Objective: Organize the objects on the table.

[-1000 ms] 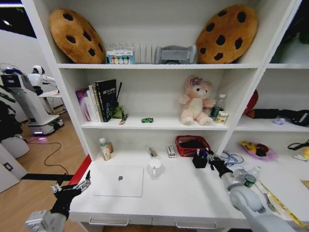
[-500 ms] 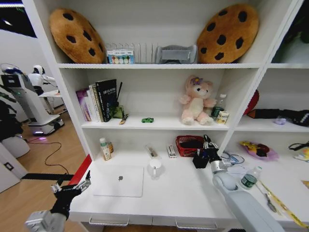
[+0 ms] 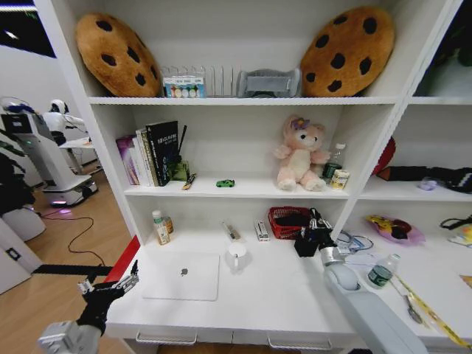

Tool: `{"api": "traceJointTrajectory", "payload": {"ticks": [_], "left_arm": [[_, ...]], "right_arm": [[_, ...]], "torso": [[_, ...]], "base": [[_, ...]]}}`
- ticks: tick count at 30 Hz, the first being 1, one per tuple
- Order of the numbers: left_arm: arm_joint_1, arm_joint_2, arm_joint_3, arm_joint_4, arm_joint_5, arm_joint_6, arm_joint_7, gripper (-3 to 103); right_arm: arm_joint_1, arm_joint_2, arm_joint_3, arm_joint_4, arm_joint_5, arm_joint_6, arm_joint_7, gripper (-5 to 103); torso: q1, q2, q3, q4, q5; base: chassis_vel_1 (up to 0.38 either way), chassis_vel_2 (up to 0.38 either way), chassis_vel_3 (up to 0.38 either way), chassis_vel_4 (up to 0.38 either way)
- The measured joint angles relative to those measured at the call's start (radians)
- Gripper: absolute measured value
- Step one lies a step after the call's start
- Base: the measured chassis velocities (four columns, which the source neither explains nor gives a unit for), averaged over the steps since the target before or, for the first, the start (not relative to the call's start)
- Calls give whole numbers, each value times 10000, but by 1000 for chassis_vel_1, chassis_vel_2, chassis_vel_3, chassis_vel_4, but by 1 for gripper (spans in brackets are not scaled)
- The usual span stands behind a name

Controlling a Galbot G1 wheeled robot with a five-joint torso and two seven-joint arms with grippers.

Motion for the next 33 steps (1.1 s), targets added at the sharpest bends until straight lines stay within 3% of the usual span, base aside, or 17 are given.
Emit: {"api": "traceJointTrajectory", "payload": {"ticks": [2, 4, 8, 10, 11, 13, 14, 15, 19, 20, 21, 22, 25, 29, 33], "left_arm": [[0, 0, 0, 0, 0, 0, 0, 100], [0, 0, 0, 0, 0, 0, 0, 100], [0, 0, 0, 0, 1, 0, 0, 100], [0, 0, 0, 0, 0, 0, 0, 100], [0, 0, 0, 0, 0, 0, 0, 100], [0, 0, 0, 0, 0, 0, 0, 100], [0, 0, 0, 0, 0, 0, 0, 100], [-1, 0, 0, 0, 0, 1, 0, 100], [0, -1, 0, 0, 0, 0, -6, 100], [0, -1, 0, 0, 0, 0, -6, 100], [0, 0, 0, 0, 1, 0, -2, 100], [0, 0, 0, 0, 1, 0, -2, 100], [0, 0, 0, 0, 0, 0, 1, 100], [0, 0, 0, 0, 0, 0, 0, 100], [0, 0, 0, 0, 0, 0, 0, 100]], "right_arm": [[-21, -1, 8, 13, 8, -17, -10, 28], [-69, -20, 92, 77, 77, -70, 23, 44], [-241, -62, 231, 297, 151, -141, 134, 50], [-830, -194, 448, 981, 176, -466, 383, 61], [-830, -194, 448, 981, 176, -466, 383, 61], [-2105, -333, 928, 2359, 945, -1547, -63, 71], [-2105, -333, 928, 2359, 945, -1547, -63, 71], [-2955, -388, 1201, 3227, 1379, -2226, -167, 82], [-5015, -490, 1947, 5405, 1850, -3508, 476, 97], [-5015, -490, 1947, 5405, 1850, -3508, 476, 97], [-5733, -468, 2301, 6144, 2012, -4185, 661, 99], [-5733, -468, 2301, 6144, 2012, -4185, 661, 99], [-6941, -215, 2533, 7219, 1857, -4797, 1522, 100], [-7232, -43, 2533, 7110, 929, -4365, 1637, 100], [-7269, 4, 2484, 7085, 733, -4054, 1555, 100]], "torso": [[0, 0, 0, 1, 0], [0, 0, 0, 0, 0], [0, 0, 0, 3, 0], [1, 0, 0, 1, 0], [1, 0, 0, 1, 0], [1, 0, 0, 2, 0], [1, 0, 0, 2, 0], [0, 0, -1, -3, 3], [-3, 1, -2, 0, -1], [-3, 1, -2, 0, -1], [-2, 2, -2, 0, -3], [-2, 2, -2, 0, -3], [-3, 2, -2, -1, -1], [-3, 2, -2, 0, 1], [-2, 1, 0, 0, 0]], "base": [[0, 0, 0, 0], [0, 0, 0, 0], [0, 0, 0, 0], [0, 0, 0, 0], [0, 0, 0, 0], [0, 0, 0, 0], [0, 0, 0, 0], [0, 0, 0, 0], [0, 0, 0, 0], [0, 0, 0, 0], [0, 0, 0, 0], [0, 0, 0, 0], [0, 0, 0, 0], [0, 0, 0, 0], [0, 0, 0, 0]]}}
